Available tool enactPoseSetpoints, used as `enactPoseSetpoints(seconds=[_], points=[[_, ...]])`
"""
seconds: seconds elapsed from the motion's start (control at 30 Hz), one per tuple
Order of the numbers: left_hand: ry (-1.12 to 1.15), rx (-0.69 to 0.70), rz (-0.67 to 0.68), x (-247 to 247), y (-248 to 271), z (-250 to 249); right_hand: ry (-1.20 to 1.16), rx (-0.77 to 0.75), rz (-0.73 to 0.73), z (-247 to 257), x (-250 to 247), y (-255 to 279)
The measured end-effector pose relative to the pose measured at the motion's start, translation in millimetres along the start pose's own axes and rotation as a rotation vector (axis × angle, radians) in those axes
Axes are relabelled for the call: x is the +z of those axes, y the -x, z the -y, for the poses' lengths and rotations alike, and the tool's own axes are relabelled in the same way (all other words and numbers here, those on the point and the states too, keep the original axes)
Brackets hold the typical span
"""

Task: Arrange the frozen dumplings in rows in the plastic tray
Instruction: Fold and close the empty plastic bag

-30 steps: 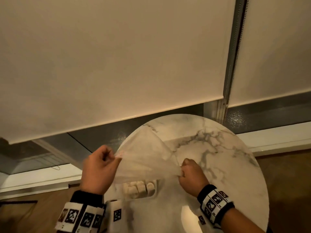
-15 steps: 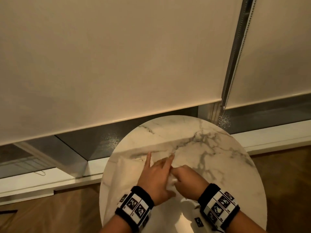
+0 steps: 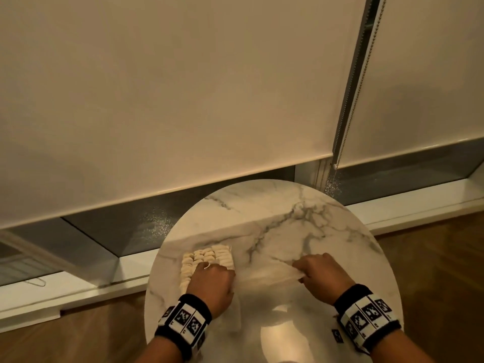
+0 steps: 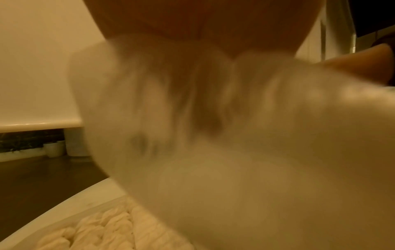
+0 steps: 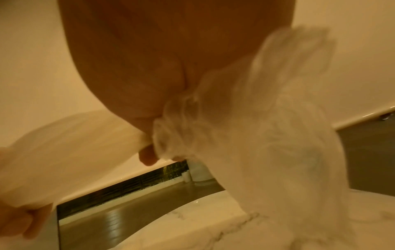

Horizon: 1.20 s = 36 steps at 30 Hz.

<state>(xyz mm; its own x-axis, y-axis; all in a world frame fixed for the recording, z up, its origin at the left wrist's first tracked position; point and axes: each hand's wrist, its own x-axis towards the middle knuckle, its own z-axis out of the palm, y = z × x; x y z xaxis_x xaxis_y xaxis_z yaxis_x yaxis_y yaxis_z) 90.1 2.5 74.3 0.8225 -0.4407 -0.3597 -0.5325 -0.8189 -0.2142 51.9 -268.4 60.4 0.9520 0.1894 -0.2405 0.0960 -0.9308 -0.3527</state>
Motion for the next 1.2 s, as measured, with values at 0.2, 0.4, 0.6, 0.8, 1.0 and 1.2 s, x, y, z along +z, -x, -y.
enactPoseSetpoints(seconds=[0.2, 0.4, 0.6, 0.8, 1.0, 1.2], points=[[0.199, -0.122, -0.037, 29, 8, 15, 0.194, 0.094, -0.106, -13, -15, 3], [0.781, -0.245, -0.136, 26, 15, 15, 0.084, 0.213, -0.493, -17, -7, 9], [1.190, -0.534, -0.235, -6, 17, -1, -1.159, 0.321, -0.719, 34, 1, 13], [1.236, -0.455, -0.292, -17, 10, -23, -1.479, 0.377, 0.268, 78, 40, 6], [0.807, -0.158, -0.227, -30, 17, -41, -1.581, 0.259, 0.374, 105, 49, -6], [0.472, -0.076, -0.165, -27, 16, -37, -1.954, 0.352, 0.351, 123, 30, -3]])
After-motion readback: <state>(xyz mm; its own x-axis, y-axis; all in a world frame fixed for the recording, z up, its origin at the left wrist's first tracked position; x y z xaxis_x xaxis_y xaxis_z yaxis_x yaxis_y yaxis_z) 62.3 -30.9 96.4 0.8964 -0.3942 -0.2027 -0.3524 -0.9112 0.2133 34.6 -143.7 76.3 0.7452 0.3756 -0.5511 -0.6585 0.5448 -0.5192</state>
